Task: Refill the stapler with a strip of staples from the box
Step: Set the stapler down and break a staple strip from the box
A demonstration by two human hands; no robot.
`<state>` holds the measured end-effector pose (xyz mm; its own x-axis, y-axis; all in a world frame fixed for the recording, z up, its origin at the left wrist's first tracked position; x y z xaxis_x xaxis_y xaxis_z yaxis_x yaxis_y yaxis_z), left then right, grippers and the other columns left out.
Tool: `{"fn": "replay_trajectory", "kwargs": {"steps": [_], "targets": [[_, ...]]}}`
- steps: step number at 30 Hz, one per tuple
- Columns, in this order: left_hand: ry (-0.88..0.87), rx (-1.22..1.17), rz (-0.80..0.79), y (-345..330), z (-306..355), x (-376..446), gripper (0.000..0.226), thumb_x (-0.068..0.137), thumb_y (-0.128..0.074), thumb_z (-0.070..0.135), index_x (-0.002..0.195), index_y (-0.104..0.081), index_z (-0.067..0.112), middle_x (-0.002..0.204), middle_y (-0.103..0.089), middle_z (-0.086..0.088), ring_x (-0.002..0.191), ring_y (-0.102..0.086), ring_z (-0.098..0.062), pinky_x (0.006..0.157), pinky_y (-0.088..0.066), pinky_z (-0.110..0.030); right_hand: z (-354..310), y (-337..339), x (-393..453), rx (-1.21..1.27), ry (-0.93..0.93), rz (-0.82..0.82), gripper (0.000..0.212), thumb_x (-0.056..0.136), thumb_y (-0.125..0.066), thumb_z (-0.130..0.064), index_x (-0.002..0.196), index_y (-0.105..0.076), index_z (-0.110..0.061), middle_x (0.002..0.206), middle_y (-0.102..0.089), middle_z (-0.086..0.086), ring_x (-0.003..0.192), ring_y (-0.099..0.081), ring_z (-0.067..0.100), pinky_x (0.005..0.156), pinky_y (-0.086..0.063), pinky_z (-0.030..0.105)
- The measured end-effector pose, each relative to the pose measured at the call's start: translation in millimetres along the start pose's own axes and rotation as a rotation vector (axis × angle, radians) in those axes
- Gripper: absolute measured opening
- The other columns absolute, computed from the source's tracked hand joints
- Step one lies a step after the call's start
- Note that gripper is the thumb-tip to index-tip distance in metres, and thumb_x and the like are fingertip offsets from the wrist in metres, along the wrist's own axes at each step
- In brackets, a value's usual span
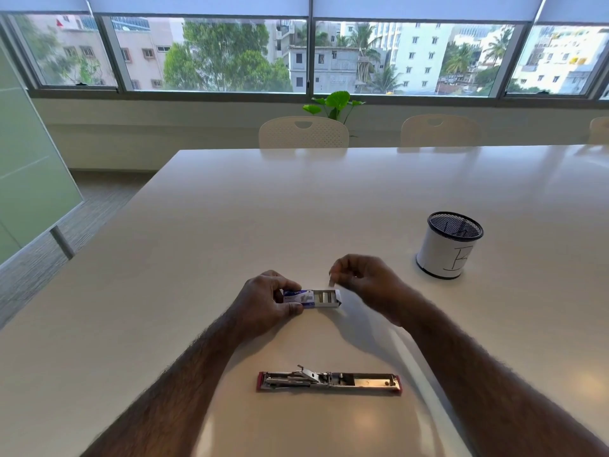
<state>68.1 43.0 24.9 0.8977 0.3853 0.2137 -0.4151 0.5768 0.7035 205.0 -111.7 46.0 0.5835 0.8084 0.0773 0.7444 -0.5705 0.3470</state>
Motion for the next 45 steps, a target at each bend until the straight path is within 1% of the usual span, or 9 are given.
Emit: {"fn": "replay_trajectory", "kwargs": {"steps": [4, 7, 9, 13, 16, 27, 34, 41, 45], "targets": [[-0.002, 0.000, -0.004, -0.1, -0.9, 0.4, 0.036, 0.077, -0.079, 0.029, 0.111, -0.071, 0.020, 0.094, -0.059, 0.011, 0.073, -0.053, -0.002, 0.062, -0.039, -0.010, 4.1, 8.8, 0.0, 0.789, -0.145, 0.006, 0.013, 0.091, -0.055, 0.001, 0.085, -0.062, -0.009, 0.078, -0.065, 0.009, 0.071, -0.064, 0.018, 0.065, -0.056, 0.025], [-0.004, -0.001, -0.007, 0.0, -2.1, 0.9, 0.036, 0.077, -0.080, 0.029, 0.111, -0.071, 0.020, 0.095, -0.060, 0.008, 0.074, -0.053, -0.002, 0.063, -0.039, -0.010, 14.4, 11.9, -1.1, 0.973, -0.360, 0.094, 0.016, 0.096, -0.042, -0.002, 0.092, -0.056, -0.006, 0.072, -0.058, 0.011, 0.057, -0.060, 0.019, 0.050, -0.053, 0.025], [-0.006, 0.003, -0.011, -0.6, -2.1, 0.4, 0.036, 0.077, -0.080, 0.029, 0.111, -0.071, 0.020, 0.096, -0.061, 0.007, 0.074, -0.053, -0.003, 0.063, -0.040, -0.010, 18.3, 13.7, -3.2, 0.770, -0.443, 0.098, 0.017, 0.099, -0.043, -0.013, 0.092, -0.057, -0.006, 0.070, -0.054, 0.008, 0.052, -0.053, 0.015, 0.044, -0.045, 0.022], [-0.011, 0.008, -0.007, -0.2, -1.7, 1.1, 0.036, 0.077, -0.079, 0.029, 0.111, -0.071, 0.020, 0.093, -0.059, 0.010, 0.074, -0.052, -0.004, 0.064, -0.041, -0.012, 17.8, 12.8, -3.8, -0.166, -0.331, -0.018, 0.008, 0.090, -0.065, -0.022, 0.086, -0.067, -0.015, 0.076, -0.056, 0.000, 0.063, -0.050, 0.011, 0.053, -0.040, 0.023], [-0.014, 0.005, -0.009, -0.1, -1.8, 1.2, 0.037, 0.078, -0.079, 0.030, 0.112, -0.071, 0.020, 0.093, -0.058, 0.012, 0.075, -0.052, -0.003, 0.064, -0.042, -0.013, 12.6, 4.8, -2.6, -0.425, -0.255, -0.039, 0.007, 0.085, -0.070, -0.029, 0.080, -0.066, -0.027, 0.083, -0.060, -0.004, 0.074, -0.054, 0.010, 0.059, -0.041, 0.025], [-0.060, 0.021, 0.005, -5.0, 1.1, -0.8, 0.037, 0.078, -0.078, 0.029, 0.112, -0.071, 0.020, 0.093, -0.058, 0.012, 0.076, -0.054, -0.004, 0.063, -0.042, -0.009, 10.8, -13.2, -2.6, -0.423, -0.174, 0.075, 0.010, 0.084, -0.073, -0.028, 0.083, -0.071, -0.019, 0.082, -0.064, -0.005, 0.074, -0.057, 0.008, 0.054, -0.042, 0.022], [-0.063, 0.025, 0.007, -6.2, -0.4, 0.5, 0.037, 0.078, -0.079, 0.029, 0.112, -0.072, 0.020, 0.096, -0.061, 0.009, 0.077, -0.057, -0.004, 0.064, -0.042, -0.010, 7.5, -20.6, -3.3, -0.380, -0.155, 0.023, 0.007, 0.086, -0.071, -0.029, 0.083, -0.071, -0.023, 0.085, -0.064, -0.005, 0.078, -0.058, 0.011, 0.056, -0.045, 0.024], [-0.057, 0.057, 0.020, -11.1, 2.7, 10.9, 0.038, 0.078, -0.078, 0.028, 0.114, -0.071, 0.016, 0.094, -0.059, 0.007, 0.078, -0.056, -0.003, 0.062, -0.039, -0.007, 3.3, -17.9, -5.3, -0.332, -0.156, -0.007, 0.021, 0.087, -0.070, -0.029, 0.104, -0.074, -0.017, 0.080, -0.060, -0.008, 0.071, -0.054, 0.008, 0.050, -0.037, 0.015], [-0.061, 0.067, 0.014, -19.7, 9.6, 28.7, 0.038, 0.079, -0.077, 0.028, 0.115, -0.071, 0.014, 0.094, -0.057, 0.006, 0.076, -0.053, -0.002, 0.059, -0.038, -0.005, 6.5, -7.7, -7.3, -0.273, -0.207, 0.012, 0.031, 0.087, -0.070, -0.030, 0.116, -0.070, -0.019, 0.096, -0.067, 0.000, 0.081, -0.060, 0.013, 0.058, -0.044, 0.020]]}}
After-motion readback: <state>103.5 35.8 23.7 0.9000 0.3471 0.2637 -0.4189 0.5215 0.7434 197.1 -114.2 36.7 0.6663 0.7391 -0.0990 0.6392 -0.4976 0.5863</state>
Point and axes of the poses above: each hand's wrist, its own x-axis towards the middle knuckle, its own y-axis out of the back of the hand, z = x × y, the point moved 4 cm from there along x, towards the middle knuckle
